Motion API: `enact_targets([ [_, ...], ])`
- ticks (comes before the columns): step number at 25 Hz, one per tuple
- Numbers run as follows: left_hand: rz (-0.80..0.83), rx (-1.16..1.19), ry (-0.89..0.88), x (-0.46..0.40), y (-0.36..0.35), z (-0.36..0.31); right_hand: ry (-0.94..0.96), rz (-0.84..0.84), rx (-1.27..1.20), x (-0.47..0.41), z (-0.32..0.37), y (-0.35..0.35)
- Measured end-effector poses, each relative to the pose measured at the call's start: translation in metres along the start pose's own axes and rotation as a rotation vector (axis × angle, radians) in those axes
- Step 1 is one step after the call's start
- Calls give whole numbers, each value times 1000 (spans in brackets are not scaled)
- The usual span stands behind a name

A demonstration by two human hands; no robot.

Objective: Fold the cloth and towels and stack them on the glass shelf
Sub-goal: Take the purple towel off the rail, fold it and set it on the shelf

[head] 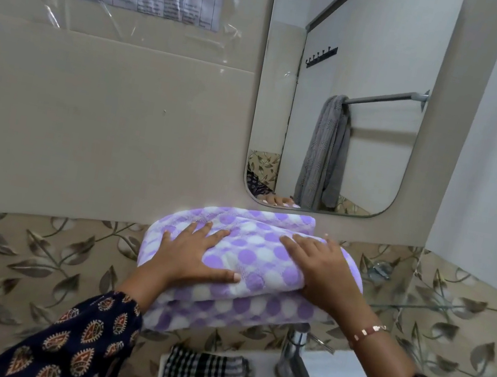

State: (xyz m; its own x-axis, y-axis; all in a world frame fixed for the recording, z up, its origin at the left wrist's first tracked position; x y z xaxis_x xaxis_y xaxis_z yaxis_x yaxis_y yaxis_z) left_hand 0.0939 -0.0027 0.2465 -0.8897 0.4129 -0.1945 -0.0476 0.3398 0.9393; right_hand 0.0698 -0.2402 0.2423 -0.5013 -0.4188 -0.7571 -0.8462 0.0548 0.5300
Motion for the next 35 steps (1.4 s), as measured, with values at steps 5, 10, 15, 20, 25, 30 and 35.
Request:
enact_targets([
  [5, -28, -2, -19, 2, 0, 1, -15, -222, 199, -3, -25, 17],
  [10, -34, -90, -44, 0, -7, -2, -235, 209, -183, 45, -17, -2],
  [15, -30, -112, -48, 0, -7, -1, -593, 540, -766, -22, -25, 48],
  [20, -83, -121, -76, 1, -10, -1, -438, 523, -603, -77, 60, 18],
  [25, -204, 168, 87, -3, -8, 10, -523, 566, -358, -61, 75, -26],
  [30, -114, -102, 85, -5, -14, 1, -812, 659, -268, -42, 28, -31],
  [35, 44, -162, 91, -12, -9, -1, -902, 857, -372, -42, 0, -40],
])
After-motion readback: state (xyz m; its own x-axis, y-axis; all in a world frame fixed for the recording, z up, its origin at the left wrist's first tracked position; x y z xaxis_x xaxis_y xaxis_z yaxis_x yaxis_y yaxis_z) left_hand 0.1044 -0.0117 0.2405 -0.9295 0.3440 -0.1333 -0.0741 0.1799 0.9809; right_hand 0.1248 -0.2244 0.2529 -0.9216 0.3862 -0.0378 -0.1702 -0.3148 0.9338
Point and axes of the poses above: each hand's wrist, its own x-axis away from the middle knuckle, its own y-axis out of the back of the hand, z = x × y, the point moved 3 cm from there along -x, towards the middle knuckle, and after that the axes turned 4 degrees about -y, right-handed, at the moved point
